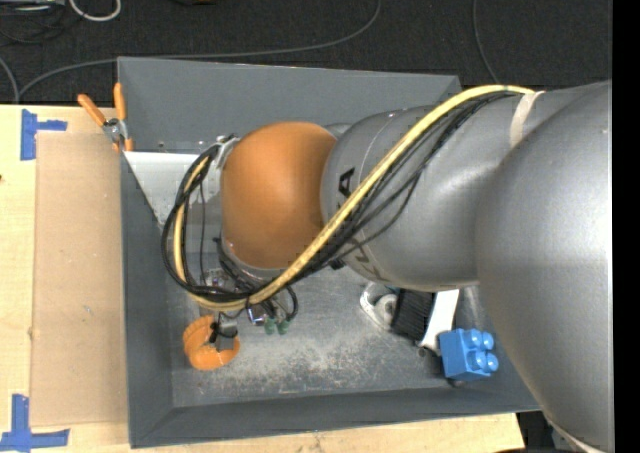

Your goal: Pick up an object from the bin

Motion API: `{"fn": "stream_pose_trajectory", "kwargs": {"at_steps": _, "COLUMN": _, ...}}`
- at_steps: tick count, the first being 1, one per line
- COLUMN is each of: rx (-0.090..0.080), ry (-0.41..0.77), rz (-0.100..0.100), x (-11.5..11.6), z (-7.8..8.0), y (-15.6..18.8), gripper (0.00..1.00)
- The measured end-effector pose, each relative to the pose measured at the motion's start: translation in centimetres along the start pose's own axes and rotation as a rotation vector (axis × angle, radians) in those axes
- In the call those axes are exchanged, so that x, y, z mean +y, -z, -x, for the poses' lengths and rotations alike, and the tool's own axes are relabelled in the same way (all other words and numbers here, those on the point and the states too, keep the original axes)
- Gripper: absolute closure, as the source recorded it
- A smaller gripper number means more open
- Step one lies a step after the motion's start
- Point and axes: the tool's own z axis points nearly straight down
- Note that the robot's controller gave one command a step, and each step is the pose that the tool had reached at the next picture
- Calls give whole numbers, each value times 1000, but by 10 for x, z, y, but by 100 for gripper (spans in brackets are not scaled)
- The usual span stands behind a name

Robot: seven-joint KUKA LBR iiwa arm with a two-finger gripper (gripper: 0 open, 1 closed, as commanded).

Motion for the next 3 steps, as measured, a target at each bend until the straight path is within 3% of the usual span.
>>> {"fn": "stream_pose_trajectory", "kwargs": {"at_steps": 1, "rx": 21, "ry": 62, "rz": -4, "x": 6, "z": -3, "y": -101, "gripper": 100}}
{"fn": "stream_pose_trajectory", "kwargs": {"at_steps": 2, "rx": 6, "ry": 29, "rz": -2, "x": 2, "z": -5, "y": -44, "gripper": 100}}
{"fn": "stream_pose_trajectory", "kwargs": {"at_steps": 3, "rx": 29, "ry": 38, "rz": -7, "x": 8, "z": -29, "y": -28, "gripper": 100}}
